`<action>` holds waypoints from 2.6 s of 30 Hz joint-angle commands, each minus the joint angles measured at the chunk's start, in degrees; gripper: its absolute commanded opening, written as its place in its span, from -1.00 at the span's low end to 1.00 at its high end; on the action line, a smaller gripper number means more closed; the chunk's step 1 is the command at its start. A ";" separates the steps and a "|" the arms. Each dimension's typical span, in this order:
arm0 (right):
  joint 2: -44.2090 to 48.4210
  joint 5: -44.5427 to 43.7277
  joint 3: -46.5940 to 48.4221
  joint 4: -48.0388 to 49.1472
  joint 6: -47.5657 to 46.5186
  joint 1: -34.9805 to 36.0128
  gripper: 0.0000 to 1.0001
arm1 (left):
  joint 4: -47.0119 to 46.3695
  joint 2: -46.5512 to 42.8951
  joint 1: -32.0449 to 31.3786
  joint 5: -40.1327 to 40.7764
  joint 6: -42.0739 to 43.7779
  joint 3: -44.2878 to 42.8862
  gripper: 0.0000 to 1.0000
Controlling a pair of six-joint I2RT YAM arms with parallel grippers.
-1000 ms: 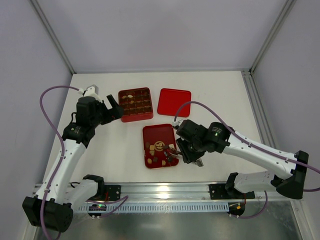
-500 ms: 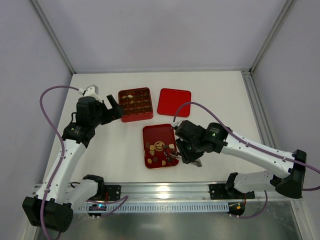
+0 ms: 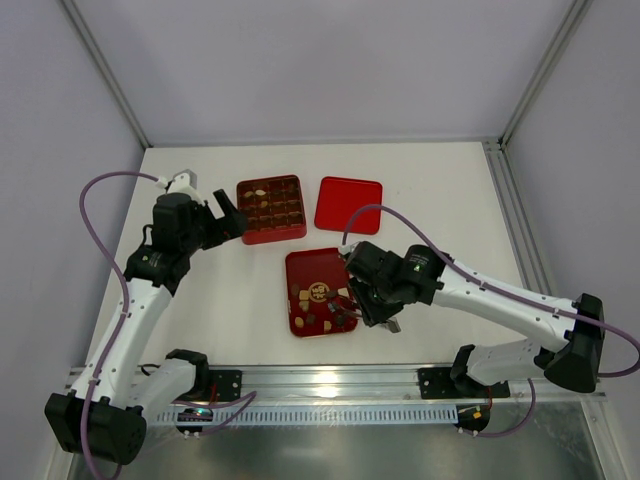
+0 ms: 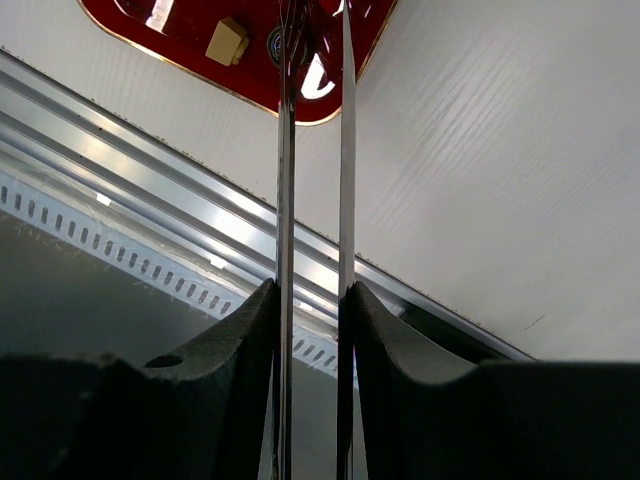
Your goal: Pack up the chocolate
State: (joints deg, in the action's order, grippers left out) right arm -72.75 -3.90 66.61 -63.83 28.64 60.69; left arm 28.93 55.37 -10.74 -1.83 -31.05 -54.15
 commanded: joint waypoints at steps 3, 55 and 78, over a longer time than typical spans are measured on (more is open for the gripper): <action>-0.46 -1.02 0.98 1.61 -0.08 0.13 -0.27 | -2.65 -0.53 0.37 -0.72 0.20 0.18 1.00; -0.20 -4.01 8.62 -0.06 -1.13 -0.22 -0.54 | -2.56 -0.44 0.37 -0.81 0.11 0.18 0.99; -14.25 -4.27 22.85 13.81 -9.74 -9.18 -0.55 | -2.82 0.09 0.37 -1.51 -0.07 0.27 0.99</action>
State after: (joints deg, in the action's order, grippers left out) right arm -85.60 -7.53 85.73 -56.25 21.58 53.54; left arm 28.93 55.40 -10.74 -2.59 -31.07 -54.15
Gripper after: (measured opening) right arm 0.297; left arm 0.996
